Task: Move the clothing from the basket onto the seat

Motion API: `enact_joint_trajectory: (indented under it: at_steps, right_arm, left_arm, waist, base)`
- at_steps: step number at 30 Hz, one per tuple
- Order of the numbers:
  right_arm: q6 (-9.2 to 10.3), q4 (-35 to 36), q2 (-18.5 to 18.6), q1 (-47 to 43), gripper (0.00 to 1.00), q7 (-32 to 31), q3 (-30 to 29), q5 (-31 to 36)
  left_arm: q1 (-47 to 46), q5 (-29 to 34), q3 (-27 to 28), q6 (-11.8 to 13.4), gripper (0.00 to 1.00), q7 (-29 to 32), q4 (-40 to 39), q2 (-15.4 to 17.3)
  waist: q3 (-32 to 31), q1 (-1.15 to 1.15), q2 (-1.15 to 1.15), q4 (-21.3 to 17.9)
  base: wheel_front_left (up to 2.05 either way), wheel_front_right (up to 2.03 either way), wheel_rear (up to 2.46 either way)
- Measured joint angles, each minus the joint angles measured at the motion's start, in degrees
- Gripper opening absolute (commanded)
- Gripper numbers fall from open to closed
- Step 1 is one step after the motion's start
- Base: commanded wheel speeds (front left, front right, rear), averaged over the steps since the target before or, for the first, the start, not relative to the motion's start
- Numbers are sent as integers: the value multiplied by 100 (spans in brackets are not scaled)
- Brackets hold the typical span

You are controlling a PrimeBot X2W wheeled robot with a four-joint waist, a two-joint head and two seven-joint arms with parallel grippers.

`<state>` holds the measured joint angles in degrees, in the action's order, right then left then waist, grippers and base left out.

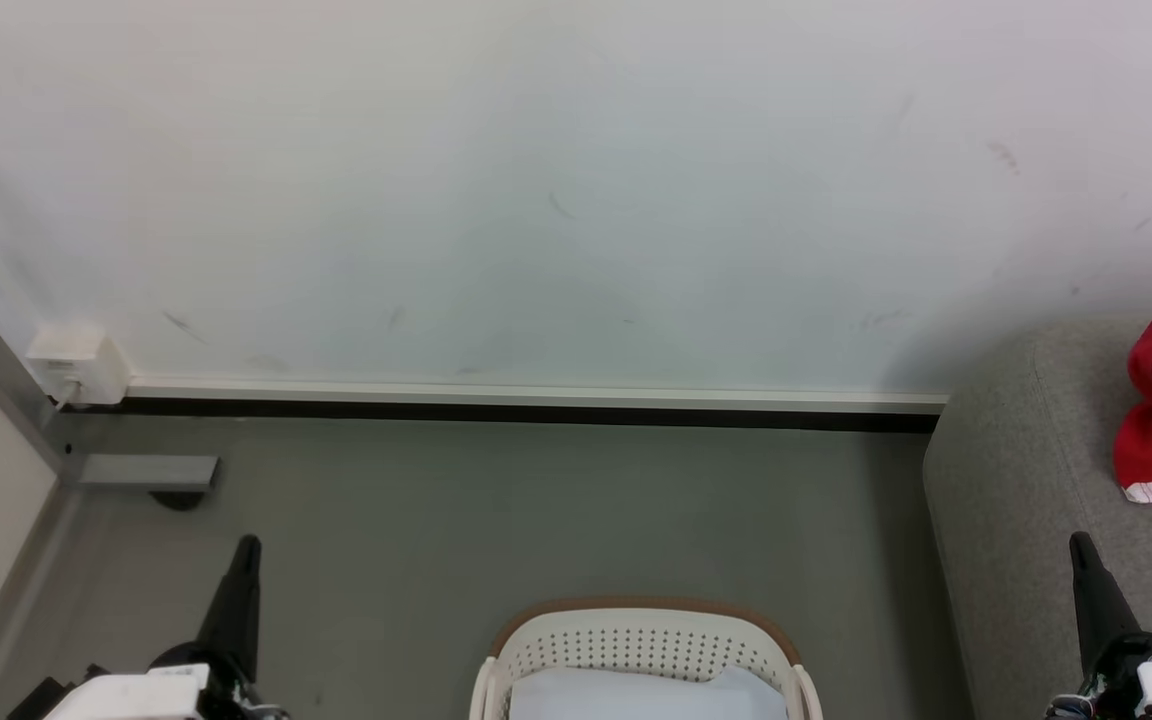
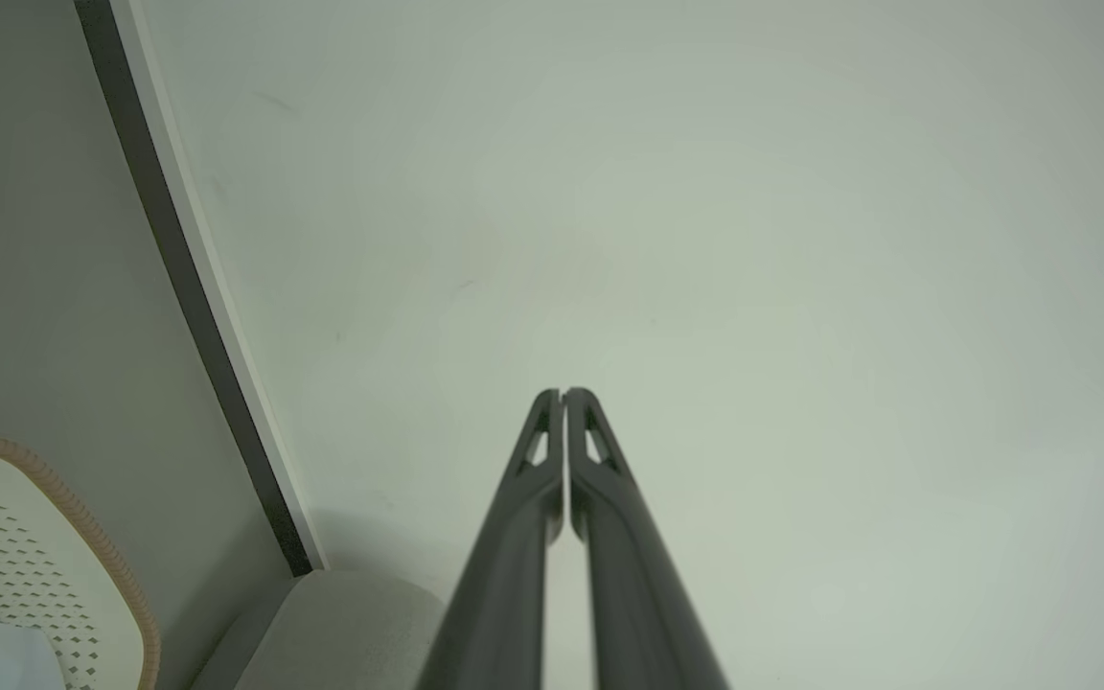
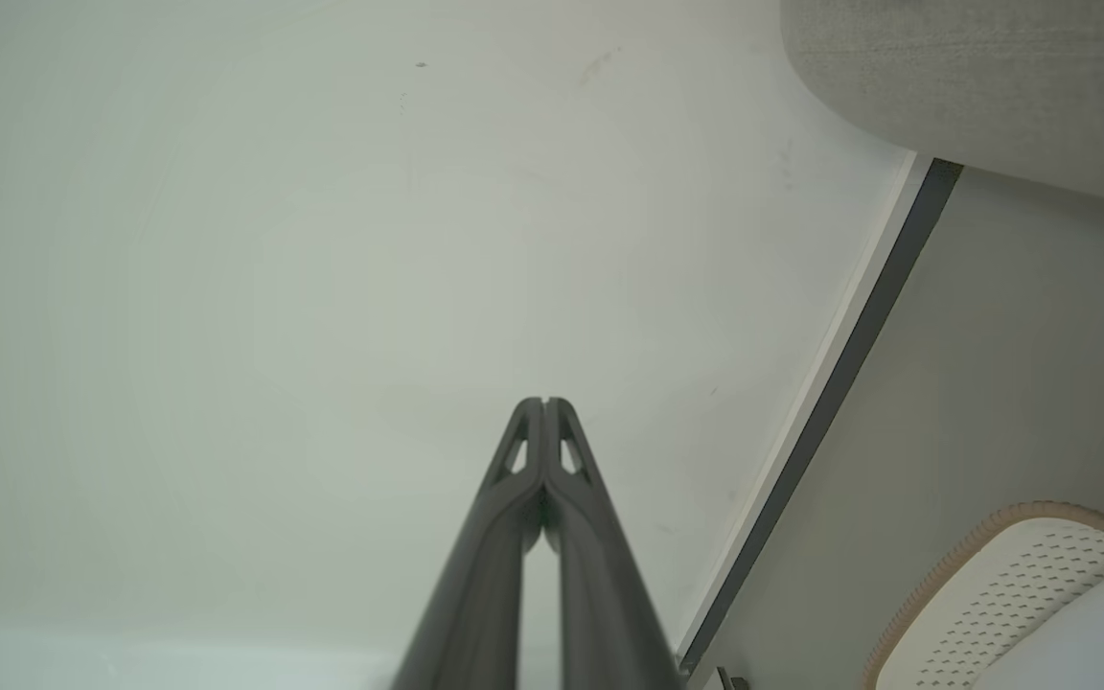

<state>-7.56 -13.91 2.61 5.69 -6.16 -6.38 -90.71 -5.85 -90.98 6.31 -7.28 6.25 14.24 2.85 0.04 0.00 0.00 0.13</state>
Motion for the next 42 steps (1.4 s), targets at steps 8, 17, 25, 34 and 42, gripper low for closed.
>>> enact_joint_trajectory:
  at_steps: [8,17,25,34,42]
  right_arm:
    - [0,-5,3,18,0,-41,-5,-166]
    - [0,-5,3,18,0,-41,-5,-166]
    - [0,-5,3,18,0,-41,-5,-166]
    - [0,-5,3,19,0,-41,-5,-166]
    - [0,-5,3,19,0,-41,-5,-166]
  left_arm:
    - [-20,-100,24,-9,0,29,-13,-5]
    - [-20,-100,24,-9,0,29,-14,-5]
    - [-20,-100,24,-9,0,29,-14,-5]
    - [-20,-100,24,-9,0,29,-14,-5]
    - [-20,-100,24,-9,0,29,-14,-5]
  waist:
    - [14,0,0,-13]
    - [14,-1,0,-13]
    - [14,0,0,-13]
    - [14,0,0,-13]
    - [14,0,0,-13]
  base:
    - [0,0,0]
    - [0,0,0]
    - [0,0,0]
    - [0,0,0]
    - [0,0,0]
